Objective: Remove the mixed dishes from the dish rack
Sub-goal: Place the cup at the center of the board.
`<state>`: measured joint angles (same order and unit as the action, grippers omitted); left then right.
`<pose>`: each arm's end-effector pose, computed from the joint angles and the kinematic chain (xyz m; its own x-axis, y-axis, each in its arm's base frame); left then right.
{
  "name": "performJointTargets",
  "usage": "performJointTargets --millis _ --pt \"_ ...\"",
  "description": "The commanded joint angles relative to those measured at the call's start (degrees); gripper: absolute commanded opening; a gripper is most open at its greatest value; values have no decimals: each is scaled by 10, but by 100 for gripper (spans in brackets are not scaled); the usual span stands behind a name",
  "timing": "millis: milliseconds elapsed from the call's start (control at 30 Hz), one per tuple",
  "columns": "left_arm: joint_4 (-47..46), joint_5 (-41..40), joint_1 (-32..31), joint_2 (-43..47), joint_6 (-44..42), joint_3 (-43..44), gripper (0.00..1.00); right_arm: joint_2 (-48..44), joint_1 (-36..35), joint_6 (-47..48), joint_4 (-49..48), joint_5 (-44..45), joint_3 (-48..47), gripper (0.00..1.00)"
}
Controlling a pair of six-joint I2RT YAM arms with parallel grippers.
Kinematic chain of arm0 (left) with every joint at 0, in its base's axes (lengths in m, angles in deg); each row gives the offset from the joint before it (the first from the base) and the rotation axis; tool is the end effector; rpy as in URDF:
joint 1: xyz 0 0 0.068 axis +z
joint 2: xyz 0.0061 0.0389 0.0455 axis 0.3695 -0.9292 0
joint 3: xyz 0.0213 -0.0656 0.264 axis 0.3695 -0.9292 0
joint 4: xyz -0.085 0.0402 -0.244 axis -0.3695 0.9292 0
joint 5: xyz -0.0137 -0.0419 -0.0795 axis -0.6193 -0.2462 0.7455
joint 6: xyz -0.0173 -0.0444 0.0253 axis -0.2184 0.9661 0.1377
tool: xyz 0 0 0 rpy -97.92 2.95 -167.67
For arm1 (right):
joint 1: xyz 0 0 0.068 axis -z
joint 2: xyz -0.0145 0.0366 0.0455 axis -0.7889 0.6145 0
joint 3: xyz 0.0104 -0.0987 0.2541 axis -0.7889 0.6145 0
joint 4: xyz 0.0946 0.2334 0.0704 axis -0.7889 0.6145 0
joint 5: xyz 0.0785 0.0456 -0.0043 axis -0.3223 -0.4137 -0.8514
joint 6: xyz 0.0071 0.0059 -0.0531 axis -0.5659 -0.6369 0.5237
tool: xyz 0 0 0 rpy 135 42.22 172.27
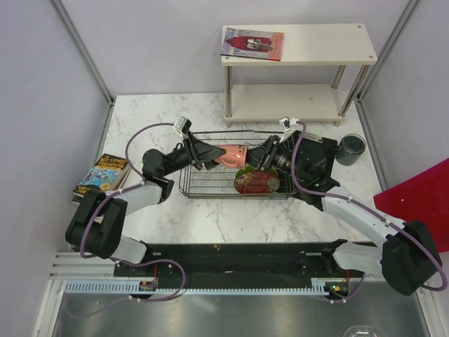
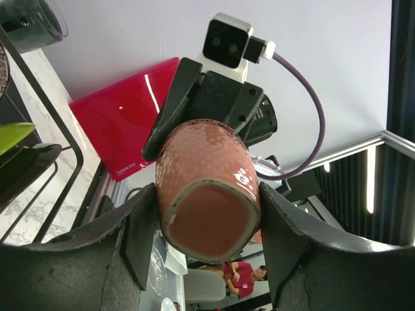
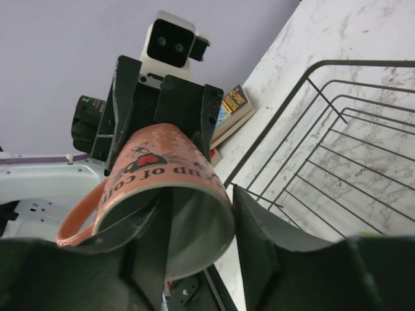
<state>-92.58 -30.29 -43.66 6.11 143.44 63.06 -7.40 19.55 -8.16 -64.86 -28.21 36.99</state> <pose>0.2522 -0.1303 0.2679 -0.8913 -0.3646 -0.2696 0.3452 -0.1600 -0.9248 0.2177 0.1567 0.3046 -0.5914 0.4218 -0.6873 -0.6038 0.3334 0.7241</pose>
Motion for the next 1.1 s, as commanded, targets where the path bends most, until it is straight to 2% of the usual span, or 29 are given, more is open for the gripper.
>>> performJointTargets --millis 0,67,100,167,200,267,300,367,400,433,567,633,667,700,733,800,933,1067 --pt "-148 16 -3 -6 28 6 2 0 -2 -8 -45 -2 -12 24" --pt "-134 23 -2 -6 22 13 7 -11 -2 3 -32 11 -7 11" --pt "-126 27 -2 -6 14 16 25 -16 -2 7 -15 17 -6 1" --pt "-94 34 0 -6 4 28 49 -36 -2 28 7 36 -8 0" --pt "-81 35 2 -3 -7 31 68 -44 -3 35 34 45 -9 0" --pt "-44 31 11 3 -24 37 82 -81 -2 57 69 81 -22 0" --pt "21 27 15 18 -57 38 99 -95 -2 85 115 96 -28 0" --pt "137 -13 30 43 -104 33 99 -135 -2 110 176 141 -50 0" --pt "230 -29 34 53 -146 30 99 -148 -1 136 194 157 -58 0" --pt "262 -59 39 72 -162 24 99 -169 -2 146 212 170 -65 0" --pt "359 -96 62 94 -186 14 99 -204 -1 192 328 244 -116 0" --pt "431 -106 67 102 -197 22 99 -201 -2 209 388 349 -156 0" --pt "462 -110 67 107 -224 29 99 -195 0 213 455 393 -172 0" --pt "491 -114 67 112 -239 37 99 -187 5 211 486 486 -186 0" --pt "545 -124 66 117 -252 49 99 -169 13 203 516 520 -212 0" --pt "586 -135 67 134 -280 56 99 -154 57 171 589 582 -231 0" --pt "644 -163 67 163 -307 57 99 -163 186 103 601 513 -190 0" --pt "705 -169 66 175 -331 60 99 -145 236 58 628 524 -162 0"
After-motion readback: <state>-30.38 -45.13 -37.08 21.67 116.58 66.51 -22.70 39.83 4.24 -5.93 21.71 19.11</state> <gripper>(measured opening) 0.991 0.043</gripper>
